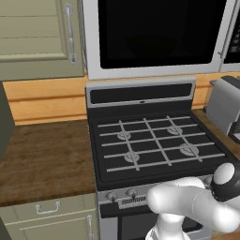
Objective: Pick the sweet potato from the sink and place it in the bowl. Then pick the bowl and place it in the microwave. Then close the microwave door and press the start button.
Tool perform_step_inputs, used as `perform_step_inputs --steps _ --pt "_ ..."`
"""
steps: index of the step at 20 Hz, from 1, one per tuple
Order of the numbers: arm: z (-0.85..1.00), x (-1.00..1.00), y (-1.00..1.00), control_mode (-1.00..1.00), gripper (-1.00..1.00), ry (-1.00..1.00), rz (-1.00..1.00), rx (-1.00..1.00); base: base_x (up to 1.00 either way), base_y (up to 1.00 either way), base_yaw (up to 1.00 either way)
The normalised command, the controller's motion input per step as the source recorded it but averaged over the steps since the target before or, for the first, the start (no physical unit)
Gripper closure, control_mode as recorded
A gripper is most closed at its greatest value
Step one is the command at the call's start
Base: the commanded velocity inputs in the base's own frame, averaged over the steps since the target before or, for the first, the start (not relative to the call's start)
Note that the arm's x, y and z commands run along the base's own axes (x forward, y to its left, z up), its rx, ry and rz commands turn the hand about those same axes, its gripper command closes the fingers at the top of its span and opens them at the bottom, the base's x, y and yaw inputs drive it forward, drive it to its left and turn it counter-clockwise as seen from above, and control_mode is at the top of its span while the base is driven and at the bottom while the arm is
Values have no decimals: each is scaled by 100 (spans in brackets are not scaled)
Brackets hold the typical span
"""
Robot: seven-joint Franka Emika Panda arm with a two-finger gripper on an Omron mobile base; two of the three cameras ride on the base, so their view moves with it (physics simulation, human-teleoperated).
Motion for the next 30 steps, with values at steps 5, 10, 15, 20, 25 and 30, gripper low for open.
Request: perform_step_inputs --steps 5,10,15,20,25,30 --pt "0 25 -25 -100 -100 0 0 11 0 0 0" --pt "0 37 -18 -100 -100 1 0 11 0 0 0" --pt "-2 51 -13 -100 -100 2 0 10 0 0 0" --pt "-3 50 -17 -100 -100 1 0 10 0 0 0" --pt "-9 50 -17 -100 -100 1 0 9 0 0 0" --pt "-10 48 -19 -100 -100 1 0 8 0 0 0"
